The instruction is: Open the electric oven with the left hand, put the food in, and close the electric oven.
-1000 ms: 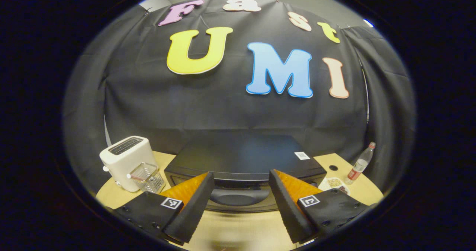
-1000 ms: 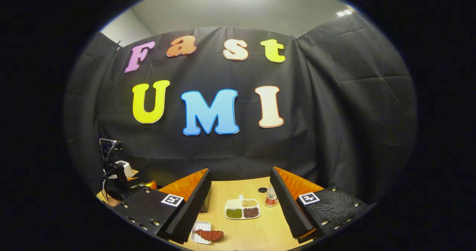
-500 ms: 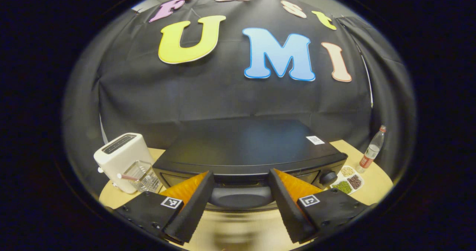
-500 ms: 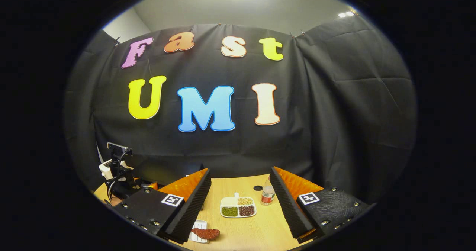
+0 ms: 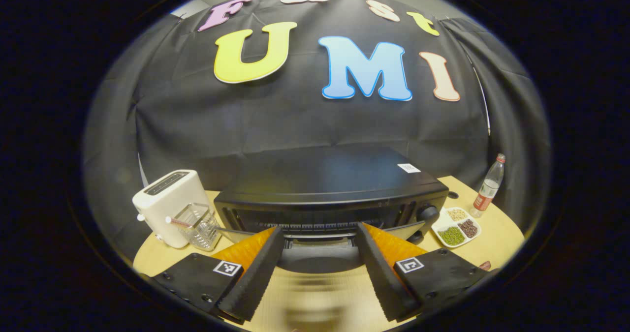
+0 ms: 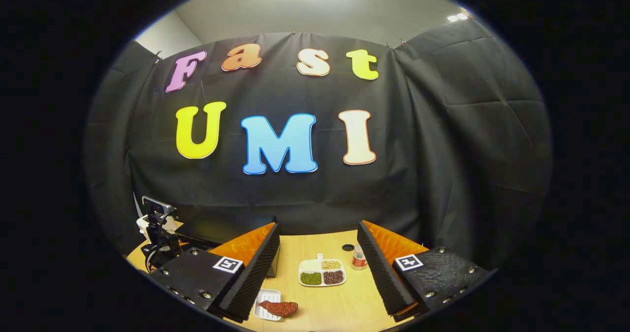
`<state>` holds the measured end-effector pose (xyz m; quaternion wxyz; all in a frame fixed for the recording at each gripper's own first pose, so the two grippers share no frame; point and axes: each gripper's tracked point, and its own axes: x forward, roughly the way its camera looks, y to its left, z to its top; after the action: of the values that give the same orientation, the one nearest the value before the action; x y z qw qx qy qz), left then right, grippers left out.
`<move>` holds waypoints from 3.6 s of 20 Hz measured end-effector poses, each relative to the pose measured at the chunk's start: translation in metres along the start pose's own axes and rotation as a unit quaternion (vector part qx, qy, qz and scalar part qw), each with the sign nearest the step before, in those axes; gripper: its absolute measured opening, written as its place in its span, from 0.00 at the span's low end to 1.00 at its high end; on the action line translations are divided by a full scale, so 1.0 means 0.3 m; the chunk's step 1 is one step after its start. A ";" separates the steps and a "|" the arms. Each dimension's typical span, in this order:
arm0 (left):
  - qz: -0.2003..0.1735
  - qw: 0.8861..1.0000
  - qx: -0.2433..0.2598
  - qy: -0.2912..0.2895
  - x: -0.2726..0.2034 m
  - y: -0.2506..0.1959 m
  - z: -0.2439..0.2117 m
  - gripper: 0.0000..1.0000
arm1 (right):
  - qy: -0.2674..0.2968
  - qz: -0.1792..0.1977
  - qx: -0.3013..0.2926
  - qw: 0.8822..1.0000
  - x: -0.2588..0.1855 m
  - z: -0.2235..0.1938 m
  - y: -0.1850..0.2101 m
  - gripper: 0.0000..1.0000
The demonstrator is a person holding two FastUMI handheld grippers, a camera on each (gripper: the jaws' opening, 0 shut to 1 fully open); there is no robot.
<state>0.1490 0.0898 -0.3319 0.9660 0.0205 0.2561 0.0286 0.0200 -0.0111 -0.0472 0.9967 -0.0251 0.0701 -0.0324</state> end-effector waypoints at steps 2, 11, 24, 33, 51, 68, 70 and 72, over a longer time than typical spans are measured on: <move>-0.003 1.000 0.000 0.005 -0.026 -0.003 -0.032 0.98 | -0.001 0.002 -0.001 1.000 -0.011 -0.003 0.005 0.97; -0.009 1.000 0.007 0.022 -0.090 -0.012 -0.131 0.99 | 0.003 0.000 -0.004 1.000 -0.050 -0.018 0.003 0.96; -0.015 0.997 0.025 0.078 -0.166 -0.022 -0.376 0.98 | 0.028 0.004 -0.022 0.999 -0.080 -0.102 0.005 0.96; -0.024 0.996 0.019 0.089 -0.200 0.030 -0.409 0.99 | 0.077 0.042 -0.071 0.994 -0.100 -0.260 0.126 0.97; -0.009 0.985 -0.038 -0.168 -0.773 0.158 0.494 0.93 | 0.381 0.168 0.267 0.869 0.094 -1.050 0.211 0.95; 0.076 0.988 -0.024 -0.135 -0.802 0.057 0.451 0.93 | 0.433 0.255 0.391 0.771 0.139 -1.115 0.275 0.12; 0.069 0.987 -0.032 -0.139 -0.806 0.044 0.467 0.98 | 0.432 0.250 0.389 0.774 0.140 -1.100 0.263 0.05; 0.062 0.987 -0.036 -0.145 -0.815 0.050 0.474 0.98 | 0.422 0.252 0.396 0.776 0.132 -1.048 0.276 0.05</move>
<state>0.0069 0.0852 -0.0870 0.9894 0.0057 0.1101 0.0946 0.0199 0.0545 -0.3681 0.7617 0.4064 0.4684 0.1877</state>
